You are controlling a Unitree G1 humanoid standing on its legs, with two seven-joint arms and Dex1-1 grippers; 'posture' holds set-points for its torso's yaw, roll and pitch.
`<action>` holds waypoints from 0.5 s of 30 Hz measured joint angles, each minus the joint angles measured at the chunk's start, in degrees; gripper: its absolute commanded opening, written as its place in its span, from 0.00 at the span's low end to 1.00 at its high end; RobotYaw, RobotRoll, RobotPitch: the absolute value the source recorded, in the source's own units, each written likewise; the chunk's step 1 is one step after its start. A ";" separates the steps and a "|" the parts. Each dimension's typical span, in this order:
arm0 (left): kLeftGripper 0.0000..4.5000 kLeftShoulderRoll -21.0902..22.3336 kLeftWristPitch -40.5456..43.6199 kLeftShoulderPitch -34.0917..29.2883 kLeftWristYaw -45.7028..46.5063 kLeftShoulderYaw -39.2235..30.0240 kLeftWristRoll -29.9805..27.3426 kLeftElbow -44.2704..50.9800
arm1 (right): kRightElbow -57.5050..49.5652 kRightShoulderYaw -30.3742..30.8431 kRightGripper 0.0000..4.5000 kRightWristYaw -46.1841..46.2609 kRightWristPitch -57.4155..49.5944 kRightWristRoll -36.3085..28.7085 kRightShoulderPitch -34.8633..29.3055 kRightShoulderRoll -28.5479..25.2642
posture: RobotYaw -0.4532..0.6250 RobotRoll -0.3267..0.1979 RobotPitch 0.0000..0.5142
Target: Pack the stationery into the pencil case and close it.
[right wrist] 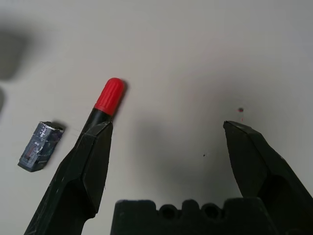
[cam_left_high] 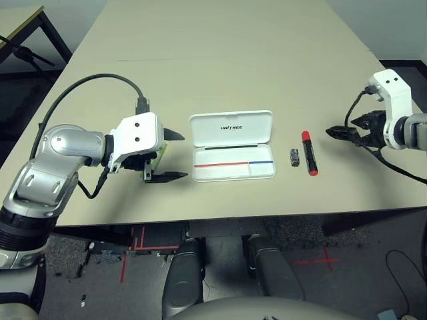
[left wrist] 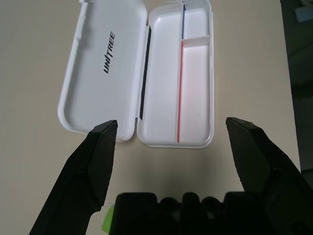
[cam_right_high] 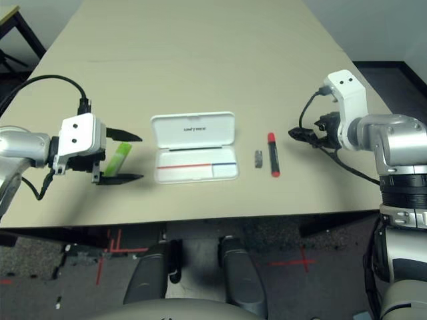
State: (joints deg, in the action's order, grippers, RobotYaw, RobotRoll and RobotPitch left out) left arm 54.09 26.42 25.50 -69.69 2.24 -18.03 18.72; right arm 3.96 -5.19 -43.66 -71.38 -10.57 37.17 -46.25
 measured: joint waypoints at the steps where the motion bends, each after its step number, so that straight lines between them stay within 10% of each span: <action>1: 0.99 -0.17 0.33 0.50 0.12 -0.09 -0.48 0.08 | -0.29 0.00 1.00 0.80 -1.28 -0.19 0.14 0.46 | 0.40 0.62 0.35; 15: 0.99 -1.59 1.96 1.14 2.83 -1.58 -3.81 0.92 | -6.75 -0.56 1.00 13.32 -13.53 -2.87 -0.30 12.01 | 0.43 0.62 0.35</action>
State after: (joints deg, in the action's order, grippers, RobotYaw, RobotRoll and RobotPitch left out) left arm 52.49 28.37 26.64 -66.85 0.66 -21.84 19.64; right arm -2.80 -5.75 -30.35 -84.91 -13.44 36.87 -34.24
